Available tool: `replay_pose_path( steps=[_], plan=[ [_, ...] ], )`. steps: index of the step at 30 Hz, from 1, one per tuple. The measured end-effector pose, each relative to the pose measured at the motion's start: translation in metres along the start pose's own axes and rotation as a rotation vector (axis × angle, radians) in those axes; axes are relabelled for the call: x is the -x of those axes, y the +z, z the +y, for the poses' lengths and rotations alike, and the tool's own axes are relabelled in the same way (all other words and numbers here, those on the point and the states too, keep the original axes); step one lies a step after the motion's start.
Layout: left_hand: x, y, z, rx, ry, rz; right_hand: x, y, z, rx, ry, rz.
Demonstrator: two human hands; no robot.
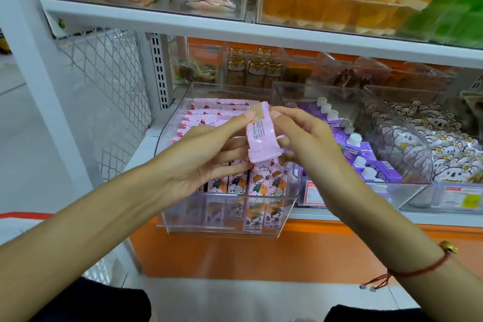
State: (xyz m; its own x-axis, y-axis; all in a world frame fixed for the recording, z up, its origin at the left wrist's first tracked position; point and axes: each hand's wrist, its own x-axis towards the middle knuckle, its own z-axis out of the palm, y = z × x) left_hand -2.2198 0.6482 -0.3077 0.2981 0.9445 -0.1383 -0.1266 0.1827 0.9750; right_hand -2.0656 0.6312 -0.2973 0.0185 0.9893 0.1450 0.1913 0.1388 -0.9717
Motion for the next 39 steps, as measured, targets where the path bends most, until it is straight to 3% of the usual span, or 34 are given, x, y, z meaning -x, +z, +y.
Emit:
replay_pose_path(
  steps=[8,14,20,28,32,36,39],
  plan=[
    [-0.002,-0.006,0.001,0.003,0.032,-0.063,-0.001,-0.006,-0.001,-0.054,-0.012,-0.070],
    [-0.002,-0.019,0.002,-0.245,0.364,-0.064,0.006,-0.008,0.001,0.088,-0.316,-0.105],
    [-0.002,-0.022,-0.002,-0.249,0.480,-0.114,0.010,-0.005,0.001,0.231,-0.475,-0.063],
    [-0.004,-0.027,-0.002,-0.268,0.471,-0.116,0.008,-0.006,0.002,0.245,-0.488,-0.077],
    [-0.007,-0.025,-0.002,-0.064,0.382,-0.077,0.006,-0.013,0.005,0.362,-0.502,-0.113],
    [-0.005,-0.021,-0.002,0.043,0.295,-0.086,0.003,-0.008,0.006,0.359,-0.590,-0.027],
    [-0.006,-0.023,-0.002,-0.074,0.381,0.099,-0.001,-0.015,0.004,0.346,-0.568,0.007]
  ],
)
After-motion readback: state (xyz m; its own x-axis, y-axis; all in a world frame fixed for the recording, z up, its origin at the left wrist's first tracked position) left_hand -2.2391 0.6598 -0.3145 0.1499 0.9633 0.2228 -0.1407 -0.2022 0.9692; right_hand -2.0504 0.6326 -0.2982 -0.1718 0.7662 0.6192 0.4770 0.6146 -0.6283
